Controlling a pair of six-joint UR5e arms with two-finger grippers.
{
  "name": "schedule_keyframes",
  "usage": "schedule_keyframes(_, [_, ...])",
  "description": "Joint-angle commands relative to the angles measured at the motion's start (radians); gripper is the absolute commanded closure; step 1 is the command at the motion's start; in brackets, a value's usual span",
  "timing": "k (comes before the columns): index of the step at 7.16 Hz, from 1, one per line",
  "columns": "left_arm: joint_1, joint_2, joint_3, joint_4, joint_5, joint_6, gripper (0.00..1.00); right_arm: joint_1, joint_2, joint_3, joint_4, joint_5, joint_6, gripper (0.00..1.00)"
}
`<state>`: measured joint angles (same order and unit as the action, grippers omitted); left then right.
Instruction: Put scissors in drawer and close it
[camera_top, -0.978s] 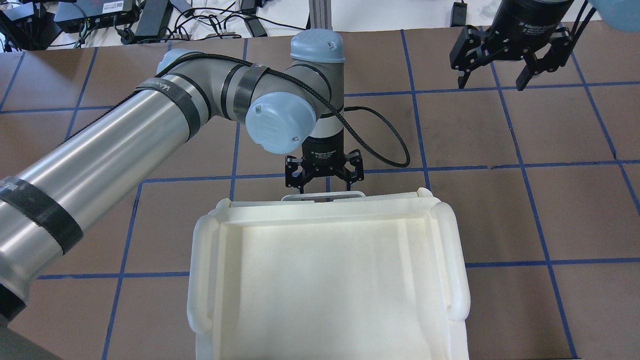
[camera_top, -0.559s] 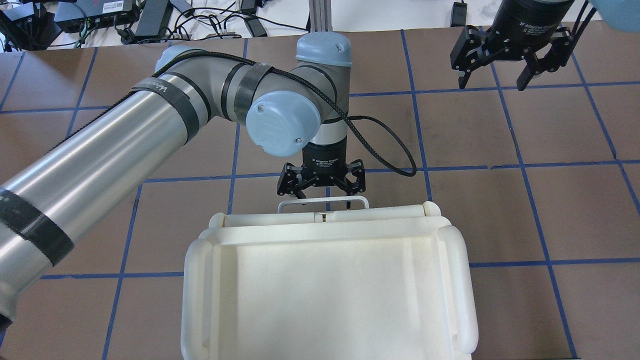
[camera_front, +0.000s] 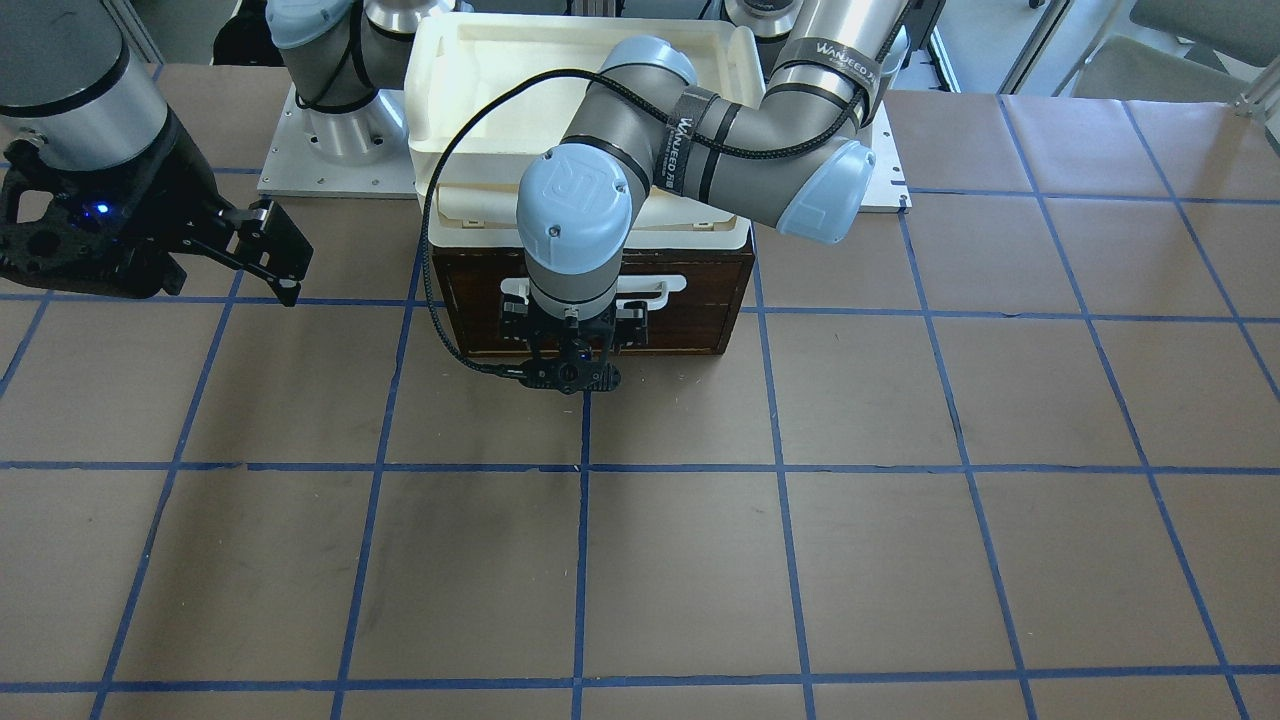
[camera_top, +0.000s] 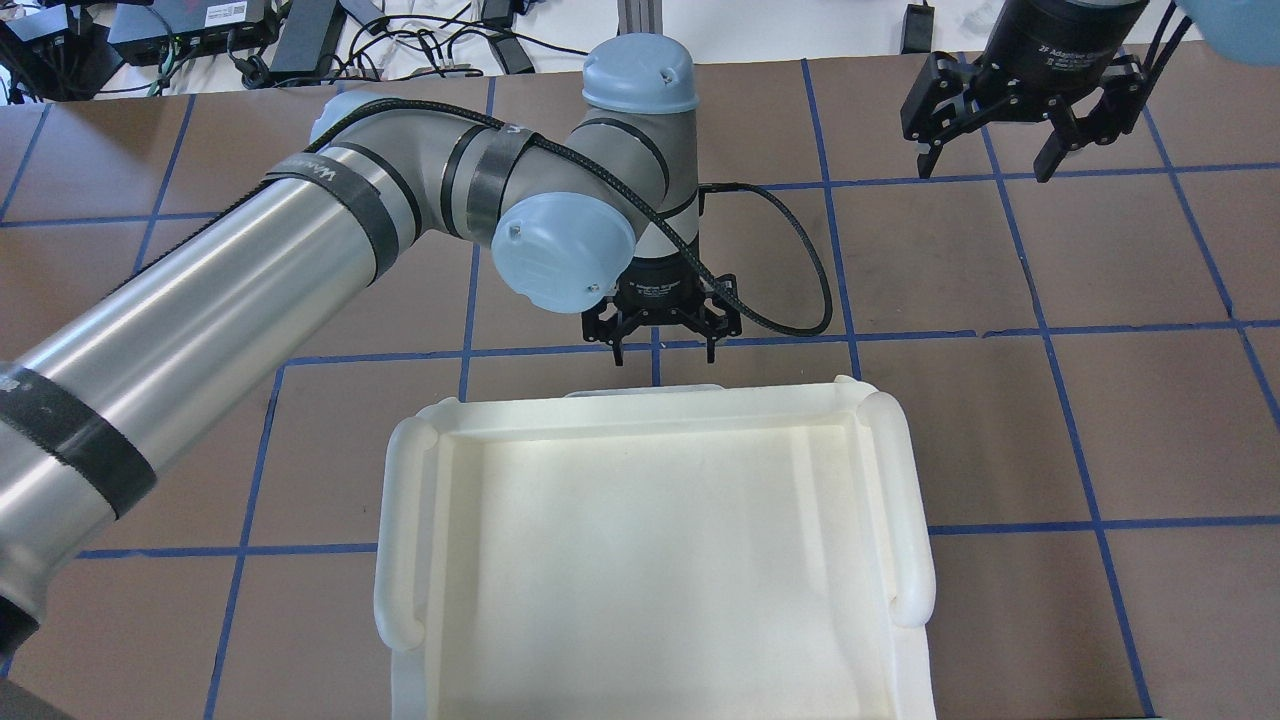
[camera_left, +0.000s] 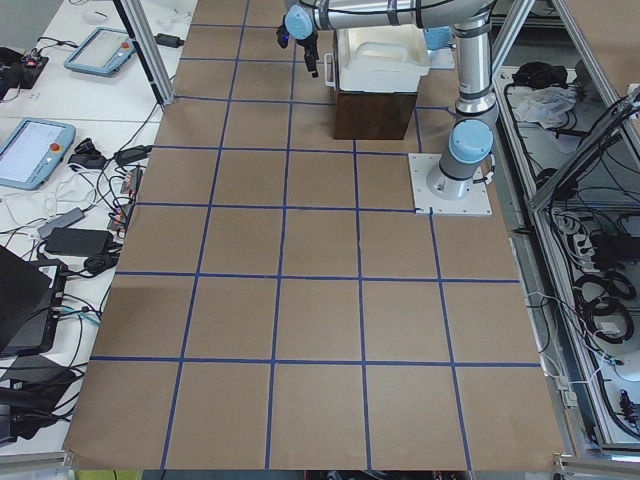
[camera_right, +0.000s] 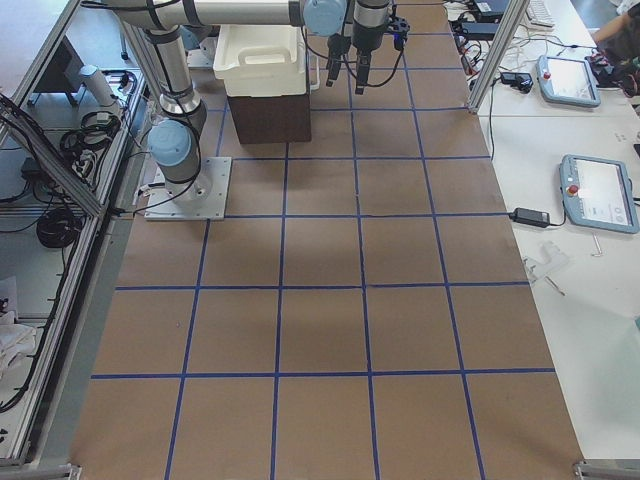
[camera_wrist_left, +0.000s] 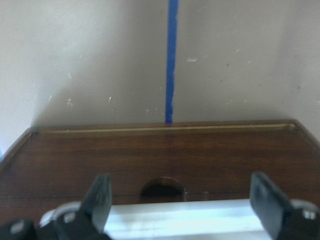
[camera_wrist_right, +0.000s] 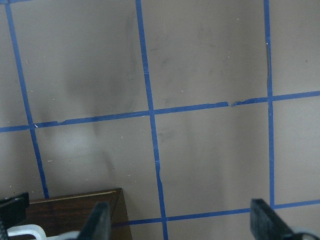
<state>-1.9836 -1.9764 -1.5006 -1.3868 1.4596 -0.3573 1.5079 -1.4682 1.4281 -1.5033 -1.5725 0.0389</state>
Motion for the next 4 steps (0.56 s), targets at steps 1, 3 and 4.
schedule_keyframes(1, [0.073,0.065,0.051,0.011,0.036,0.121,0.0,0.0,0.0,0.0,0.0,0.0,0.001,0.0])
schedule_keyframes(3, [0.158,0.186,0.079,-0.097,0.036,0.205,0.0,0.0,-0.001,0.0,0.001,0.0,-0.001,0.0])
schedule_keyframes(4, [0.202,0.25,0.069,-0.11,0.038,0.242,0.0,0.0,0.0,0.0,0.0,0.002,-0.001,0.0])
